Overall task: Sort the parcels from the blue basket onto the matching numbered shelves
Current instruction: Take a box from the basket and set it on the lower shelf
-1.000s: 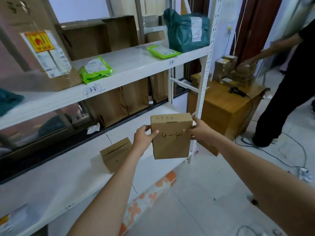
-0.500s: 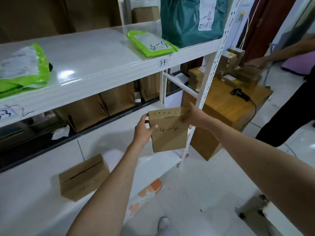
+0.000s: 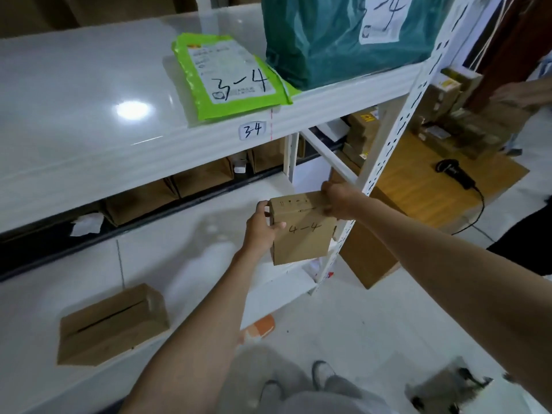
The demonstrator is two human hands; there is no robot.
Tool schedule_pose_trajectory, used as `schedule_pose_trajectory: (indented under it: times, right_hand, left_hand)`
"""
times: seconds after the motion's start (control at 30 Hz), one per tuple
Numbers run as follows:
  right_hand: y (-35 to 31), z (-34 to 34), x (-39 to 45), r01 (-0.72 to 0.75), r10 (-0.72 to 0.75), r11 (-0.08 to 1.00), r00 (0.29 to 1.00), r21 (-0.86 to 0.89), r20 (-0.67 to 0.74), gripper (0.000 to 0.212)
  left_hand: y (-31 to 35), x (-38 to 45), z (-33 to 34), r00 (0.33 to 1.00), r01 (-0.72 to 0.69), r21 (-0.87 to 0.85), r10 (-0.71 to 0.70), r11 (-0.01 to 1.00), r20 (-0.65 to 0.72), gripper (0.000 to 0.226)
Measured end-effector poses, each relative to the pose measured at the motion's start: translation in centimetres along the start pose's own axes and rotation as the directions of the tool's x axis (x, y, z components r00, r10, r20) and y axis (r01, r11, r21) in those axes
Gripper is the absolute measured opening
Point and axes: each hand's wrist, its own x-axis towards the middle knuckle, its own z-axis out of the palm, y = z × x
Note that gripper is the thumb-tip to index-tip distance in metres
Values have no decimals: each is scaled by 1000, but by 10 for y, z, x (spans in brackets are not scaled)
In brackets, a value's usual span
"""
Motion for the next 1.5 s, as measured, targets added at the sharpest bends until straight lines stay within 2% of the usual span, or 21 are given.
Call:
schedule_pose_trajectory:
  times: [0.1,0.2,0.3,0.47,0.63,0.87,1.07,1.27,1.5]
  right_hand:
    - [13,3,20,128,-123,988,990,-83,64,54]
    - [25,8,36,257,-238,938,965,-231,110,42]
    - [34,16,47,296,-272,902,955,-314,119,36]
    - [47,28,62,341,-312,872,940,-352,137,44]
    - [60,40,70,349,-306,839,937,-417,168,37]
    - [56,40,79,390,-319,789,921,-475,226,36]
    - [63,44,82,380,-312,767,925,-517,217,34]
    - [64,50,83,374,-305,782,927,-499,217,29]
    - [68,56,85,393,-336,800,919,-453,205,36]
  left_hand:
    - [0,5,16,997,64,9,-63,998,-34,58]
    - [-1,6,34,990,132,-1,-132,991,-55,59]
    - [5,9,51,984,170,43,-167,984,-60,57]
    - [14,18,74,978,206,131,-200,970,-57,52]
    - [18,28,89,978,210,193,-205,959,-47,53]
    - [14,32,92,972,237,184,-232,954,-45,49]
    - [19,33,98,970,245,150,-243,958,-33,48]
    - [20,31,99,969,247,135,-246,960,-25,50]
    - [23,30,102,973,230,158,-231,960,-9,52]
